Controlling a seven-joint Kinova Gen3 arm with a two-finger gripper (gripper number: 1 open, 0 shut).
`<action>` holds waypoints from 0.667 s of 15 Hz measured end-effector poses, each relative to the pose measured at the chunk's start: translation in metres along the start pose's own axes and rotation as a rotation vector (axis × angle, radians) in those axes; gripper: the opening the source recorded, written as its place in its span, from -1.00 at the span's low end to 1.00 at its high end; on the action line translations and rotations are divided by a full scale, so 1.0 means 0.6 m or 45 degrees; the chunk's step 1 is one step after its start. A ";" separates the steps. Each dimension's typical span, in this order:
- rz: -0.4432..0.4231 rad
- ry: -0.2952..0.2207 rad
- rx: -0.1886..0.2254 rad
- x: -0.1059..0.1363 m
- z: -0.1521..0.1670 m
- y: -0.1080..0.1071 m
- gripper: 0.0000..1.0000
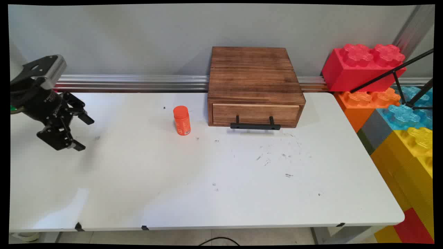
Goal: Open the drawer
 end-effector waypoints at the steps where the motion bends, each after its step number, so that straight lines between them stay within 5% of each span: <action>1: 0.001 0.030 -0.004 0.003 -0.001 0.000 1.00; 10: -0.015 0.400 -0.015 0.069 -0.027 0.002 1.00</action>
